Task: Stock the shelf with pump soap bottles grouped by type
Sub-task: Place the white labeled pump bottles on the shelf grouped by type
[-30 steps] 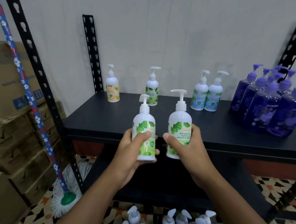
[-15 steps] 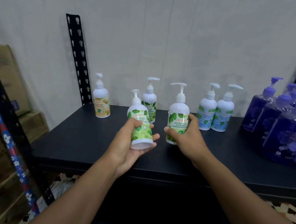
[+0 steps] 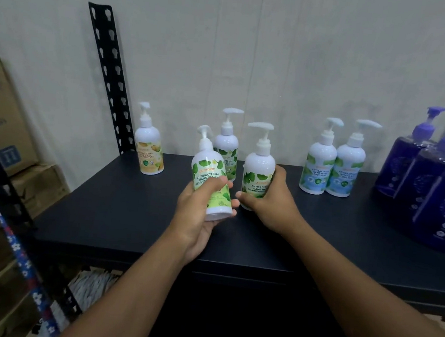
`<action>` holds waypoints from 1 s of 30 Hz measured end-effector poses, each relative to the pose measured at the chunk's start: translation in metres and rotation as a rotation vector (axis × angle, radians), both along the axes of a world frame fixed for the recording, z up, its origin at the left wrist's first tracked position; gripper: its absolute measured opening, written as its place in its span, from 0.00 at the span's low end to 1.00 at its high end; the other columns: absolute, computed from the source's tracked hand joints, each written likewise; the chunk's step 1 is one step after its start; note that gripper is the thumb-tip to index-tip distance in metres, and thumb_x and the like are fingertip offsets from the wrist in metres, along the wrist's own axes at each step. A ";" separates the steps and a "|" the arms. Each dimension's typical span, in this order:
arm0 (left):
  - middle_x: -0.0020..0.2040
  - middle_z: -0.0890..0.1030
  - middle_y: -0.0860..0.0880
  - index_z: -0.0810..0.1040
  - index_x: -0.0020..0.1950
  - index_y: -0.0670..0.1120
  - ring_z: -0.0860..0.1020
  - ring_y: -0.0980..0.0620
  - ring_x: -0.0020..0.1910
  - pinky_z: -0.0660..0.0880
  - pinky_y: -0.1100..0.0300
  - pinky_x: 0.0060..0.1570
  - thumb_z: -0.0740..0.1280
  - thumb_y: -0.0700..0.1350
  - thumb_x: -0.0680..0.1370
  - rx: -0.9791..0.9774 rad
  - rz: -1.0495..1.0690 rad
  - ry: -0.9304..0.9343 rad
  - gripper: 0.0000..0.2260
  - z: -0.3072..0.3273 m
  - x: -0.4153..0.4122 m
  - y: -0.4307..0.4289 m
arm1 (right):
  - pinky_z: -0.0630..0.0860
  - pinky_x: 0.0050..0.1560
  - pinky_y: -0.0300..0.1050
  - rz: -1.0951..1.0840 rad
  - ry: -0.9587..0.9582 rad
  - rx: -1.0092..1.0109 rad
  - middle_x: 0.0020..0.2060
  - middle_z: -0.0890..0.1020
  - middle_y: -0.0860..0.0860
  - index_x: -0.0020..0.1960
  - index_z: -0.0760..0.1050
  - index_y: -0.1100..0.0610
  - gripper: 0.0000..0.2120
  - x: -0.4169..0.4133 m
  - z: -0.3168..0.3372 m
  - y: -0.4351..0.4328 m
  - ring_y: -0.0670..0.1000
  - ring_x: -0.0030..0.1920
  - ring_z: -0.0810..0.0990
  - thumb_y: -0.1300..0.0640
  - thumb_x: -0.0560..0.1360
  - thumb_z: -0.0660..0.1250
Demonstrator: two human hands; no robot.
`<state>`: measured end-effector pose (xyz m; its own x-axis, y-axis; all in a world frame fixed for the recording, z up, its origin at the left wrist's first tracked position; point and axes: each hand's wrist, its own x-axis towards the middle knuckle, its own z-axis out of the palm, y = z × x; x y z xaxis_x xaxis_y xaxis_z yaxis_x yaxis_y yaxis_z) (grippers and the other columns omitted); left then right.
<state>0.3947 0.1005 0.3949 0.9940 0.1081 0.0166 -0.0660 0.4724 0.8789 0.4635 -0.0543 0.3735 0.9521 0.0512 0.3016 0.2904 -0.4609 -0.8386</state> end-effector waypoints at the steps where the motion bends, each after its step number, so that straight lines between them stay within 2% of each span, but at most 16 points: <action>1: 0.51 0.83 0.42 0.76 0.64 0.40 0.82 0.45 0.39 0.80 0.54 0.37 0.69 0.42 0.79 -0.008 0.001 0.006 0.14 0.000 0.000 0.001 | 0.74 0.62 0.50 -0.020 -0.014 -0.035 0.63 0.70 0.51 0.72 0.60 0.54 0.40 0.000 0.000 0.000 0.51 0.64 0.72 0.53 0.68 0.80; 3: 0.50 0.83 0.43 0.76 0.65 0.39 0.82 0.45 0.38 0.81 0.54 0.38 0.69 0.42 0.79 -0.021 -0.002 0.015 0.15 0.000 0.000 0.002 | 0.72 0.65 0.50 -0.045 -0.009 -0.087 0.64 0.68 0.53 0.73 0.60 0.54 0.41 0.001 -0.001 0.000 0.51 0.67 0.68 0.55 0.67 0.79; 8: 0.50 0.83 0.43 0.76 0.64 0.41 0.82 0.45 0.38 0.80 0.54 0.37 0.70 0.42 0.78 -0.008 -0.012 0.004 0.15 -0.002 -0.002 0.001 | 0.78 0.59 0.55 -0.083 0.027 -0.067 0.62 0.72 0.53 0.67 0.63 0.55 0.37 0.013 0.001 0.006 0.54 0.60 0.77 0.54 0.65 0.80; 14: 0.51 0.83 0.43 0.75 0.64 0.41 0.83 0.45 0.38 0.80 0.54 0.39 0.70 0.41 0.78 -0.025 0.007 -0.014 0.15 -0.003 -0.002 0.000 | 0.78 0.55 0.56 -0.167 0.041 -0.087 0.60 0.73 0.55 0.62 0.66 0.58 0.31 0.036 0.004 0.020 0.55 0.57 0.78 0.54 0.66 0.79; 18: 0.52 0.83 0.43 0.75 0.65 0.41 0.83 0.45 0.38 0.81 0.55 0.37 0.70 0.41 0.78 -0.055 0.024 -0.005 0.16 -0.003 -0.002 0.001 | 0.76 0.51 0.50 -0.185 0.041 -0.079 0.61 0.73 0.55 0.63 0.67 0.59 0.30 0.051 0.004 0.024 0.56 0.56 0.78 0.55 0.68 0.78; 22: 0.53 0.82 0.42 0.75 0.65 0.41 0.83 0.45 0.38 0.81 0.55 0.37 0.70 0.41 0.78 -0.071 0.026 -0.002 0.16 -0.002 -0.002 0.002 | 0.75 0.53 0.50 -0.203 0.049 -0.083 0.62 0.73 0.56 0.64 0.66 0.60 0.30 0.063 0.003 0.025 0.57 0.59 0.77 0.56 0.69 0.77; 26: 0.52 0.83 0.42 0.76 0.64 0.42 0.84 0.45 0.39 0.81 0.55 0.37 0.70 0.41 0.78 -0.076 0.024 -0.004 0.15 -0.003 -0.001 0.001 | 0.72 0.51 0.47 -0.200 0.056 -0.077 0.62 0.73 0.56 0.65 0.66 0.60 0.30 0.071 0.004 0.025 0.57 0.59 0.77 0.57 0.69 0.77; 30: 0.52 0.83 0.43 0.76 0.64 0.42 0.84 0.45 0.39 0.81 0.55 0.38 0.70 0.41 0.78 -0.082 0.026 -0.007 0.15 -0.003 0.000 0.001 | 0.73 0.52 0.48 -0.197 0.058 -0.070 0.62 0.73 0.56 0.65 0.66 0.59 0.29 0.075 0.003 0.025 0.57 0.59 0.77 0.57 0.70 0.77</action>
